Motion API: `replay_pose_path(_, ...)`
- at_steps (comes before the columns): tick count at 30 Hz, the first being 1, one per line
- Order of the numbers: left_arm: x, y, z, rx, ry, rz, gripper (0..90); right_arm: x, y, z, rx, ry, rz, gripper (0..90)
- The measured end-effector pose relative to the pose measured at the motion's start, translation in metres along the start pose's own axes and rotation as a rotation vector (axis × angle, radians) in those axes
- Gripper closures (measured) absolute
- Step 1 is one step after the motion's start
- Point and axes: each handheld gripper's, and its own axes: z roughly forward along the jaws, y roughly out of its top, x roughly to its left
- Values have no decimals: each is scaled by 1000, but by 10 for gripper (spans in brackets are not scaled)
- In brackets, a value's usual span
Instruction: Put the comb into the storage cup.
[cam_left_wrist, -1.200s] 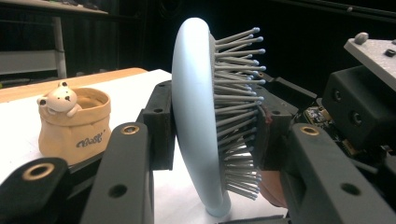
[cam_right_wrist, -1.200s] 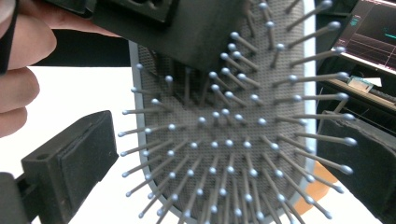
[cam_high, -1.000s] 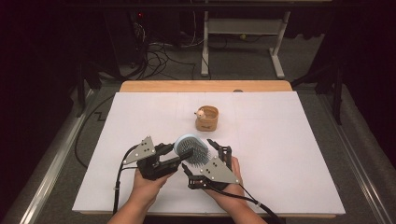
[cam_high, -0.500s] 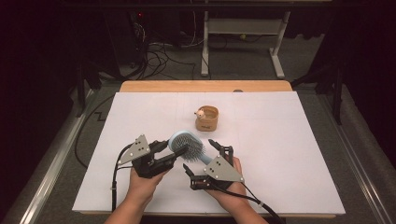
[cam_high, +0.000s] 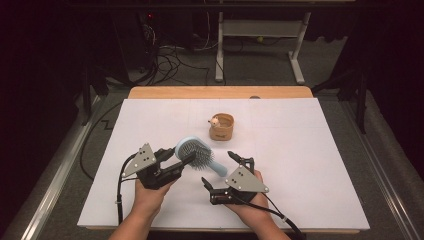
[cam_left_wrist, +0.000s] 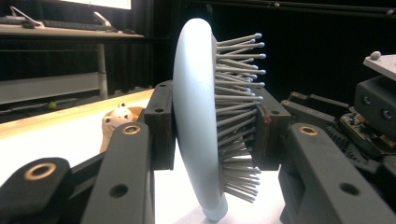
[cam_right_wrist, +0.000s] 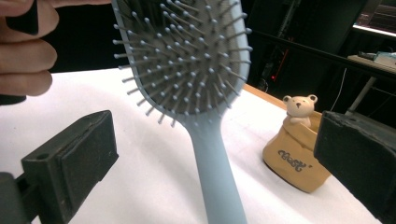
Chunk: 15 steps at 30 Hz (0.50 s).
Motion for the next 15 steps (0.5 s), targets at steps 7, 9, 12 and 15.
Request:
replay_pose_path(7,5,1,-6,-7,37,8,595,-8,-2,-8,-8,-22,2,0)
replay_pose_path(9,6,2,-8,-8,49,12,595,-11,-3,-9,-4,-27,3,1)
replay_pose_path(12,8,1,-10,-7,67,19,594,-15,-6,-11,5,-35,11,0)
replay_pose_path(15,9,2,-12,-6,82,30,594,-21,-10,-13,15,-40,23,0)
